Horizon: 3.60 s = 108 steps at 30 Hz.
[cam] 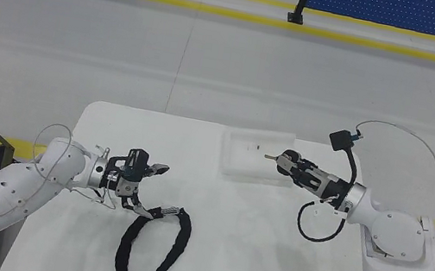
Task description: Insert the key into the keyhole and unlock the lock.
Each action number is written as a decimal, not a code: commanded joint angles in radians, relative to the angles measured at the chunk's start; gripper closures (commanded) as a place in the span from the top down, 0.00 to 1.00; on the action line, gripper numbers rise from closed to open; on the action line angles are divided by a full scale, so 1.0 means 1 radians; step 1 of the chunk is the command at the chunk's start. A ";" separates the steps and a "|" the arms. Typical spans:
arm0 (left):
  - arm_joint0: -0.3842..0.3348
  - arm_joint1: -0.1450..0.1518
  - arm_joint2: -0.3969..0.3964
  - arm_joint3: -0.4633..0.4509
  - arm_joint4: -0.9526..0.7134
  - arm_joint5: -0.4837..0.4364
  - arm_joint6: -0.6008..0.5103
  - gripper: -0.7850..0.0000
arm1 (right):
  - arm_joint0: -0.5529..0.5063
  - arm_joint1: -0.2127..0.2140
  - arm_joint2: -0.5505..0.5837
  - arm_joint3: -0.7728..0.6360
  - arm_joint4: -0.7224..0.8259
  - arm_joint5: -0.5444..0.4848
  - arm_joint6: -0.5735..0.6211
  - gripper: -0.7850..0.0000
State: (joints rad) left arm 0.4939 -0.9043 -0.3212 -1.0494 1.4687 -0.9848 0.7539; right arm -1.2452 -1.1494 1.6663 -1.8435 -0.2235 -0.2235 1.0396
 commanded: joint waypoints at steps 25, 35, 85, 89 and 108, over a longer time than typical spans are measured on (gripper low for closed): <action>0.114 -0.133 0.025 0.192 0.043 0.201 -0.037 1.00 | 0.000 0.000 0.000 0.000 0.000 0.000 0.000 0.00; 0.139 -0.139 0.020 0.203 0.139 0.257 0.018 0.67 | 0.000 0.000 0.000 0.000 0.000 0.000 0.000 0.00; 0.175 -0.056 -0.310 -0.206 0.025 0.046 0.127 0.00 | -0.085 0.018 -0.097 -0.249 -0.044 0.017 0.055 0.00; 0.174 -0.063 -0.301 -0.239 0.052 0.104 0.185 0.00 | -0.096 0.022 -0.089 -0.269 0.022 0.046 0.057 0.00; 0.180 -0.071 -0.277 -0.241 0.042 0.183 0.253 0.00 | -0.102 0.024 -0.083 -0.267 0.033 0.061 0.039 0.00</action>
State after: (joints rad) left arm 0.6702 -0.9748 -0.5965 -1.2919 1.5163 -0.8086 1.0116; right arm -1.3420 -1.1254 1.5847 -2.1092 -0.1882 -0.1673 1.0904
